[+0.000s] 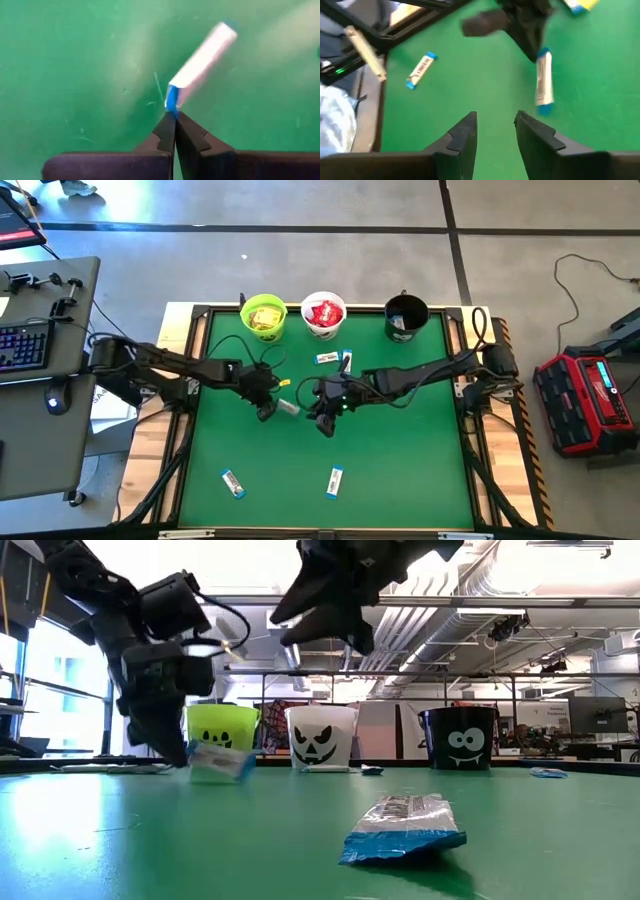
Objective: Sort candy by brand, put in halloween buckets
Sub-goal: Put the white chocolate bar into the black bucket
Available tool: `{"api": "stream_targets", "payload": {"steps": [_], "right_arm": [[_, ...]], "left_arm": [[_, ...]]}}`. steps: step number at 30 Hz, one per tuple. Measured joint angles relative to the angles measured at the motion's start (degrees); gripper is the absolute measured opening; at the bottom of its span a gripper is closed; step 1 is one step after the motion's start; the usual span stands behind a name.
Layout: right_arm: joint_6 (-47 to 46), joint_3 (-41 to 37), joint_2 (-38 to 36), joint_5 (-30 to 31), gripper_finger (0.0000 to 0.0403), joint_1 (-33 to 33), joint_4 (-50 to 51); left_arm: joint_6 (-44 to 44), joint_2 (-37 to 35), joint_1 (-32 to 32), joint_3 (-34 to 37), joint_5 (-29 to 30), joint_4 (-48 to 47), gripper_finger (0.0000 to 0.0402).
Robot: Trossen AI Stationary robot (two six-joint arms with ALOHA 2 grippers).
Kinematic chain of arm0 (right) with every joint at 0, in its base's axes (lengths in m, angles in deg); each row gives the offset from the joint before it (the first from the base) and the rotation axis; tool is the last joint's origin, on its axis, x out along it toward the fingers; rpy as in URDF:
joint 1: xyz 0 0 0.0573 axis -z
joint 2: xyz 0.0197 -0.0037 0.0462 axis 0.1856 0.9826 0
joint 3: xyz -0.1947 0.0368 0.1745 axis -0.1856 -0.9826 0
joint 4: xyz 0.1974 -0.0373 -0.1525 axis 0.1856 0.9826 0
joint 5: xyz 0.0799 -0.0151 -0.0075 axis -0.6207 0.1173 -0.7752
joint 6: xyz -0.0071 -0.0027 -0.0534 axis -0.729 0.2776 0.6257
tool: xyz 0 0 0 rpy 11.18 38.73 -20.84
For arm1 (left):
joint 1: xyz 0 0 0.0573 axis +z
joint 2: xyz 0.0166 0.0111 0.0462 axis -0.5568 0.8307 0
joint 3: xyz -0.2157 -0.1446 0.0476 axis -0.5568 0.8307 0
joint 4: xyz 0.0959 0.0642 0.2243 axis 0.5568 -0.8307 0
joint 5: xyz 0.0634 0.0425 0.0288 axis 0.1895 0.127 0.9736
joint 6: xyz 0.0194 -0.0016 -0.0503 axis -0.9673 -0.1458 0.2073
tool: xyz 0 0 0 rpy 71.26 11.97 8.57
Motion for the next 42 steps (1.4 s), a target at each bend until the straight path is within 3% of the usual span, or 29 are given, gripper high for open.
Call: {"api": "stream_targets", "payload": {"steps": [7,13,18,22,29,37,42], "right_arm": [[-2.27,0.02,5.74,3.84,0.0181,-0.61,-3.25],[9.37,0.02,7.80,10.18,0.0224,1.50,-5.23],[18.96,0.02,8.02,4.14,0.0228,6.26,-7.07],[20.48,0.02,9.73,-2.45,0.0228,9.90,-8.74],[25.99,0.62,13.77,-7.99,0.0228,12.56,-9.43],[31.56,1.77,16.05,-9.26,0.0222,14.75,-13.29],[32.51,1.84,17.29,-14.94,0.0200,16.06,-15.68]], "left_arm": [[-1.51,-1.80,-0.22,-0.02,2.71,0.03,0.0000],[-5.00,-1.82,-2.29,-0.02,7.46,0.39,0.0000],[-7.51,-1.84,-4.06,-0.08,12.10,2.72,0.0000],[-7.92,-1.87,-4.70,-0.11,14.81,4.42,0.0000],[-9.40,-1.89,-4.73,-0.13,16.89,6.74,0.0000],[-12.39,-1.91,-4.73,-0.16,17.42,8.22,0.0000],[-13.82,-1.91,-4.73,-0.20,17.89,9.43,0.0000]]}}
